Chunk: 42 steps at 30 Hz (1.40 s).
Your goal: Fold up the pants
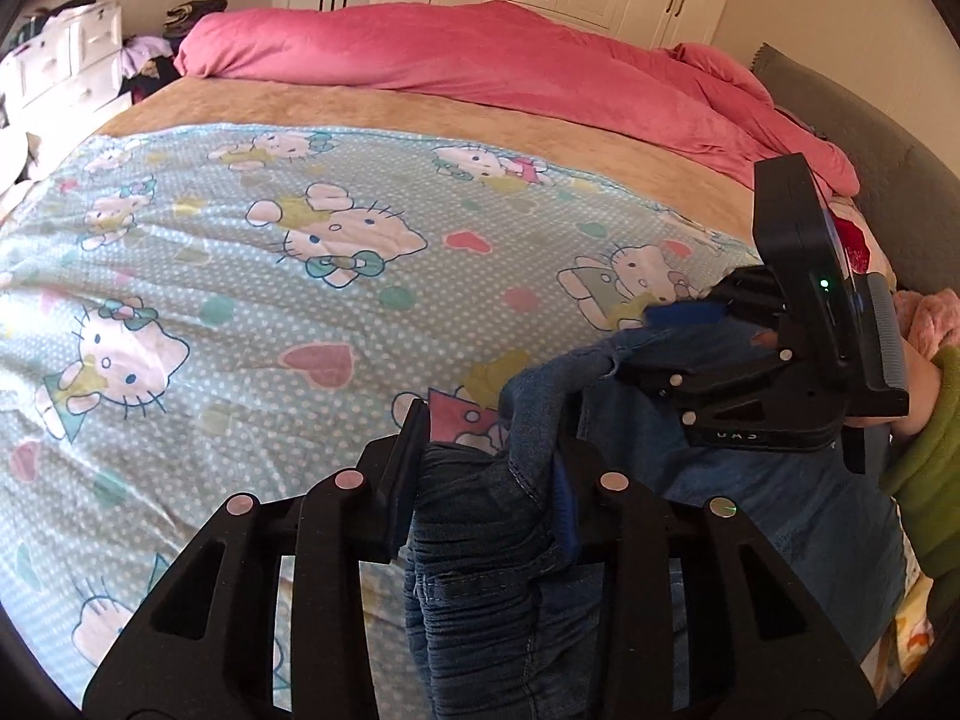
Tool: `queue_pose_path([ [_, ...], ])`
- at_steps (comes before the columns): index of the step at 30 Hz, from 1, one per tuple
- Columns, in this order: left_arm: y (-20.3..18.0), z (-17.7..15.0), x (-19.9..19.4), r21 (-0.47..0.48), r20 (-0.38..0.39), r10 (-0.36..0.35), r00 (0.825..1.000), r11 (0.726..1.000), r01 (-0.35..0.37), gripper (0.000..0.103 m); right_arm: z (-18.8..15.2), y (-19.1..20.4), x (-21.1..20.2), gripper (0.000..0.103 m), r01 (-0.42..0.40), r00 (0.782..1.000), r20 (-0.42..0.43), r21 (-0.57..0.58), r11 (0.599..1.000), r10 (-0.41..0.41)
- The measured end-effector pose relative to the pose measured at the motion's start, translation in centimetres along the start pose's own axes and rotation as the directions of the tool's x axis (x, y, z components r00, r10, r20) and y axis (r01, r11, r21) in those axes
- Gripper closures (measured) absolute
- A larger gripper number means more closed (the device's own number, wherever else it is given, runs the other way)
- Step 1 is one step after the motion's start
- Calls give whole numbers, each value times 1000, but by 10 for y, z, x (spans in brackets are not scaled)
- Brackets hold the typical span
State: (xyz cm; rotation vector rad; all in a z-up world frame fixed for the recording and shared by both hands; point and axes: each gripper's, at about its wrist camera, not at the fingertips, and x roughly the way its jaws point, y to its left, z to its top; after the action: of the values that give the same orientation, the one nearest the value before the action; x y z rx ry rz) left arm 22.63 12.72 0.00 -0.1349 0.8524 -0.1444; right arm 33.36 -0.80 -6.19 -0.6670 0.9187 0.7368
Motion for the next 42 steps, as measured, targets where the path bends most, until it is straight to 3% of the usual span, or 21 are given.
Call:
queue_pose_path([
  [3,-1,-3,-7,13,12,18,1000,1000,-18,75,-8,11,-11,92,13,1000,25,-21,1000,-12],
  [6,3,-8,-14,1,18,13,1000,1000,-13,75,-21,11,-31,95,3,996,93,23,1000,-5],
  [15,-7,-22,-46,49,64,12,998,999,-15,74,-66,33,-114,96,-40,960,279,154,987,-4],
  [20,-27,-37,-66,120,120,50,992,991,-64,73,-99,55,-146,96,-67,942,335,203,977,-5],
  [25,-41,-66,-86,150,147,83,986,983,-105,73,-128,84,-165,96,-123,939,341,209,970,45],
  [32,-37,-104,-114,131,144,86,986,986,-105,72,-157,135,-183,96,-169,936,335,151,974,111],
  [42,-39,-135,-129,175,111,142,984,971,-160,70,-176,174,-186,96,-242,936,289,121,963,199],
])
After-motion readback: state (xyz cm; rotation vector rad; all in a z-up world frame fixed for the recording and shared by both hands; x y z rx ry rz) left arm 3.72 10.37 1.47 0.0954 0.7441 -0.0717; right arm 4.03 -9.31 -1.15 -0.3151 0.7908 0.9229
